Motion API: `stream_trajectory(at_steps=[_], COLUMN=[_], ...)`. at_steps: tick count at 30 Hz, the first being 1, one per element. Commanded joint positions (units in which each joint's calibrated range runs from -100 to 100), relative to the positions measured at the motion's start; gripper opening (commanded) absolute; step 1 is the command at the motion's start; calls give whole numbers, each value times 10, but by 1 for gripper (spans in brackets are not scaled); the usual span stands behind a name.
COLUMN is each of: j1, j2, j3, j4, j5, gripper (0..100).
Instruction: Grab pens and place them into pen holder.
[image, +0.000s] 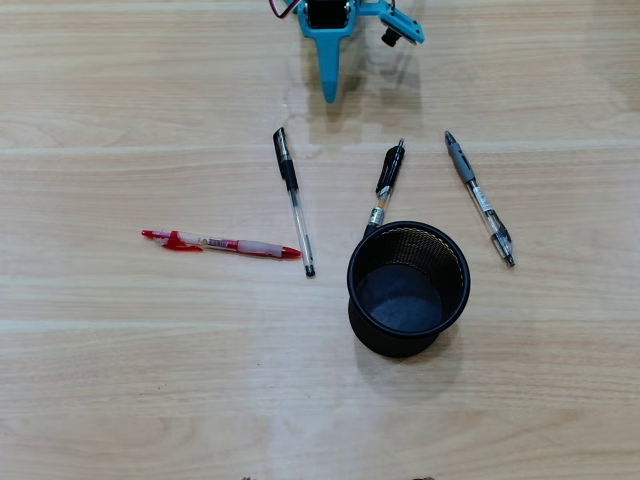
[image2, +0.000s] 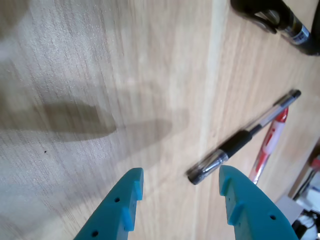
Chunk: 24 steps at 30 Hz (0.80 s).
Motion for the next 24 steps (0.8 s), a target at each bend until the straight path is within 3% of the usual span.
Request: stream_trajectory(at_steps=[1, 17, 24], j1=[26, 137, 115], j2=[12, 12, 91], j3=[-5, -4, -59], j4=[18, 14, -133], j5=[-3, -3, -4], gripper=[18, 18, 18])
